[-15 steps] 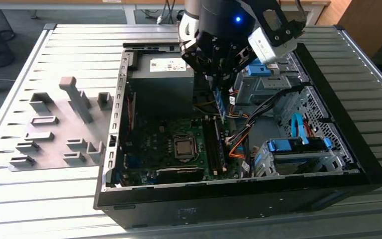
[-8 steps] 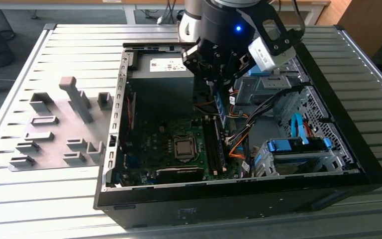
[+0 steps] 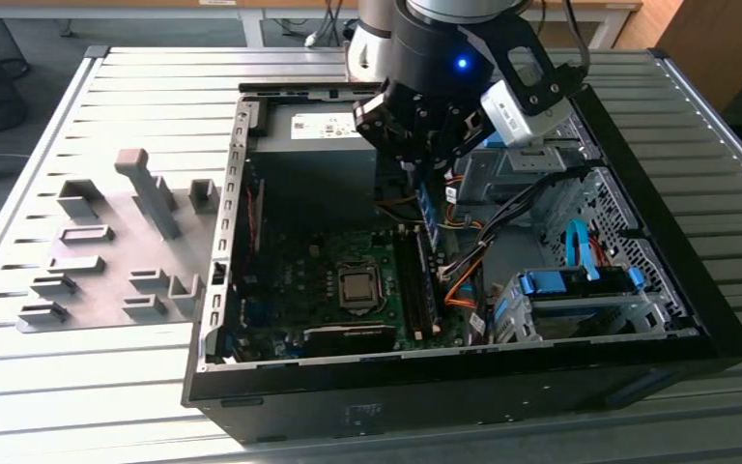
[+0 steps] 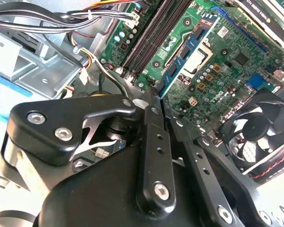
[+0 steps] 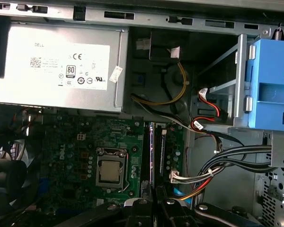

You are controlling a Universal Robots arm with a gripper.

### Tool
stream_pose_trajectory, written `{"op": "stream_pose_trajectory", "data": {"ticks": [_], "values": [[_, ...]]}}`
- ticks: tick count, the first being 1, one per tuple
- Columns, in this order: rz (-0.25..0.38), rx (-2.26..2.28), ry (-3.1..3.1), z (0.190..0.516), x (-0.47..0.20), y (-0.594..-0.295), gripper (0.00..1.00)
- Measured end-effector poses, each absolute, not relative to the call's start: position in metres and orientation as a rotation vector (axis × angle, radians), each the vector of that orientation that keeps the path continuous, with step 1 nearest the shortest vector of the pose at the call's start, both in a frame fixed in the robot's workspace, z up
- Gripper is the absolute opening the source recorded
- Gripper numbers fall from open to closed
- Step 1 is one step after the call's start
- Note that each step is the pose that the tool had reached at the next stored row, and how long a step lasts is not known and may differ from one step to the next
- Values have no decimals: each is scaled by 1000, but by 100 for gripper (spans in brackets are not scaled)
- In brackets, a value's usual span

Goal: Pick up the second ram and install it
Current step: 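Insert the second ram into the second slot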

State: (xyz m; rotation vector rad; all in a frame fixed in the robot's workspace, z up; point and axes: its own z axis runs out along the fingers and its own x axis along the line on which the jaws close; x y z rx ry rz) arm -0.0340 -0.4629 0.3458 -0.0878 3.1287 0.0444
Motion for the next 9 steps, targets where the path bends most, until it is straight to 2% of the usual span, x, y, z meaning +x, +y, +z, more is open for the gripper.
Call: {"op": "stream_pose_trajectory", "data": {"ticks": [9], "values": [[45, -88, 3129, 344, -34, -463, 14]]}}
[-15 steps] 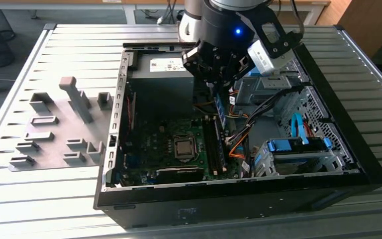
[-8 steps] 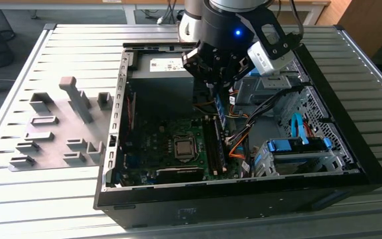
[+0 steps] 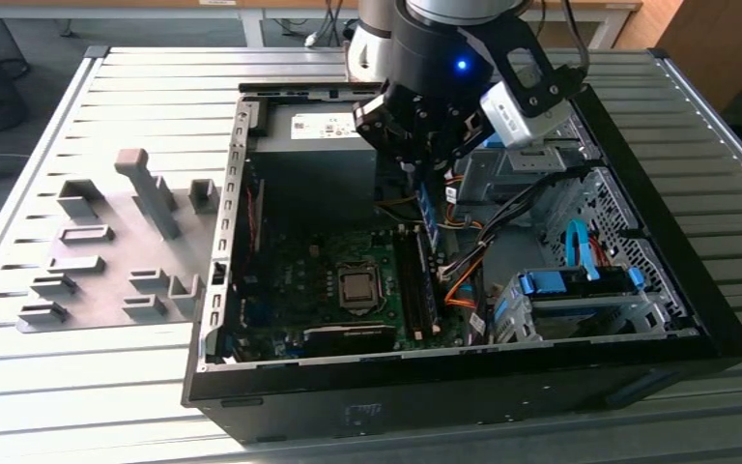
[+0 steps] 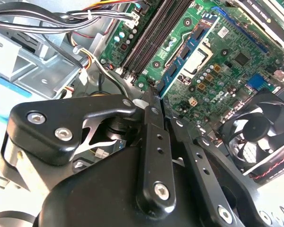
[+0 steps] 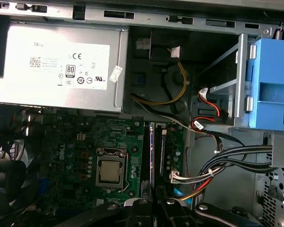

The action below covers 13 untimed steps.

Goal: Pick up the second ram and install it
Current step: 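Insert the second ram into the second slot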

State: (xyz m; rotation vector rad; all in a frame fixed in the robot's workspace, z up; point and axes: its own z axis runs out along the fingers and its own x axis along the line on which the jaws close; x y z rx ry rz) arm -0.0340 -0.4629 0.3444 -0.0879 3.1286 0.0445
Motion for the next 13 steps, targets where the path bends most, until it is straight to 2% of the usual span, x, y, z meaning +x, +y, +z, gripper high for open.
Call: {"op": "stream_pose_trajectory", "data": {"ticks": [13], "values": [[44, -88, 3129, 323, -34, -469, 14]]}}
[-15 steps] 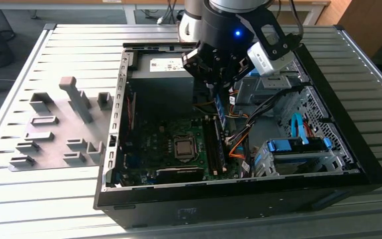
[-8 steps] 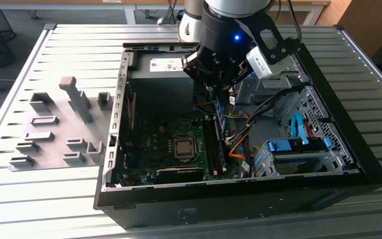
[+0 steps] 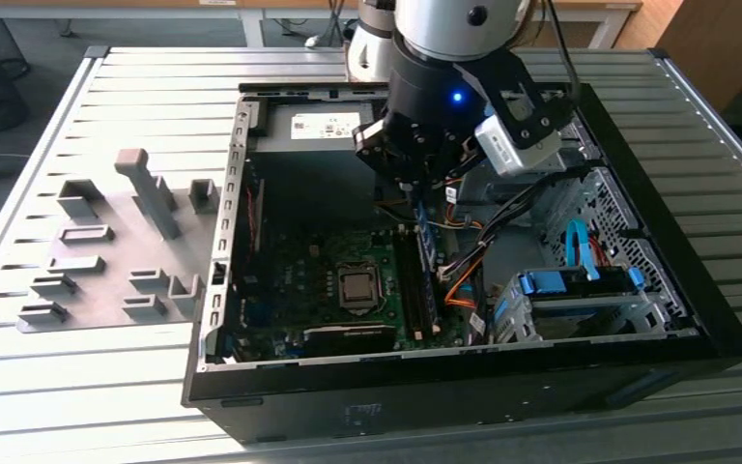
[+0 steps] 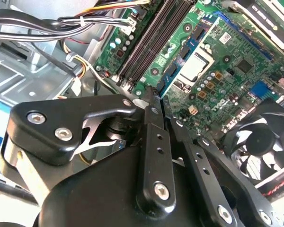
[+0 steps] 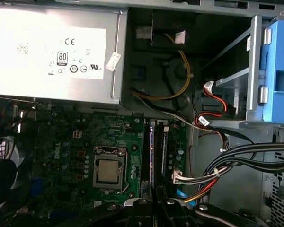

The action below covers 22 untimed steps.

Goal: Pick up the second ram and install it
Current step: 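Insert the second ram into the second slot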

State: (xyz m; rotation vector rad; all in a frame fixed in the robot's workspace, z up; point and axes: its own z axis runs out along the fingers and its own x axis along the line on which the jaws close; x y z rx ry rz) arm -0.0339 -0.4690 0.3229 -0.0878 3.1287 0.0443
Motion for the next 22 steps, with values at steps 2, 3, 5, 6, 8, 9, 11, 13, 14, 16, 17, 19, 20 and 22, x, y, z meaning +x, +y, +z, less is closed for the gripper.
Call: {"op": "stream_pose_trajectory", "data": {"ticks": [2, 3, 5, 6, 8, 9, 11, 13, 14, 16, 17, 19, 20, 22], "values": [[44, -88, 3129, 319, -34, -469, 14], [45, -88, 3129, 318, -34, -469, 14], [44, -88, 3129, 318, -34, -469, 14], [44, -88, 3129, 318, -34, -469, 14], [44, -88, 3129, 318, -34, -469, 14], [44, -88, 3129, 318, -34, -469, 14], [44, -88, 3129, 318, -34, -469, 14], [44, -88, 3129, 318, -34, -469, 14], [44, -88, 3129, 318, -34, -469, 14], [44, -88, 3129, 318, -34, -469, 14], [44, -88, 3129, 318, -34, -469, 14], [44, -69, 3129, 317, -34, -469, 14], [44, -39, 3129, 317, -34, -469, 14], [43, 11, 3129, 315, -34, -469, 14]]}}
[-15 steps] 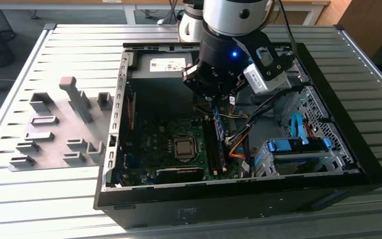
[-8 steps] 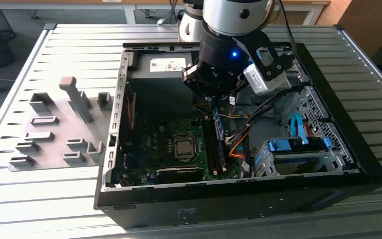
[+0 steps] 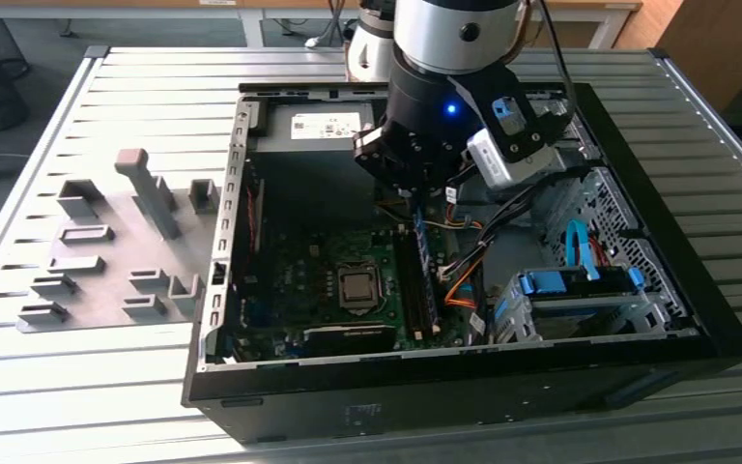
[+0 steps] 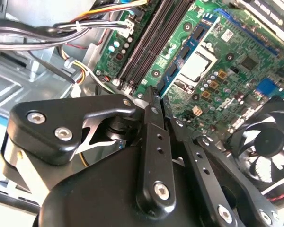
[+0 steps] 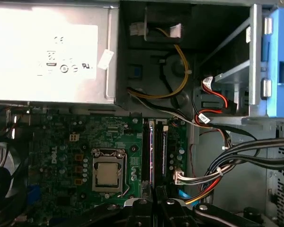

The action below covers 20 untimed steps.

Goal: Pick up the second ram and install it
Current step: 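Insert the second ram into the second slot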

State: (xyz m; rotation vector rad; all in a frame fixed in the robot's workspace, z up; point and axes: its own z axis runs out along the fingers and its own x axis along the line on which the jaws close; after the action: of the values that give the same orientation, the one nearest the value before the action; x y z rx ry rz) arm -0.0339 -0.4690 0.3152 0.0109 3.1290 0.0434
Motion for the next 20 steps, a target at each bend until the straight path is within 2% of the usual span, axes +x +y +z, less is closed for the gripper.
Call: {"op": "stream_pose_trajectory", "data": {"ticks": [12, 20], "values": [[43, 25, 3139, 314, -32, -469, 14], [43, 37, 3139, 301, -31, -470, 14]]}}
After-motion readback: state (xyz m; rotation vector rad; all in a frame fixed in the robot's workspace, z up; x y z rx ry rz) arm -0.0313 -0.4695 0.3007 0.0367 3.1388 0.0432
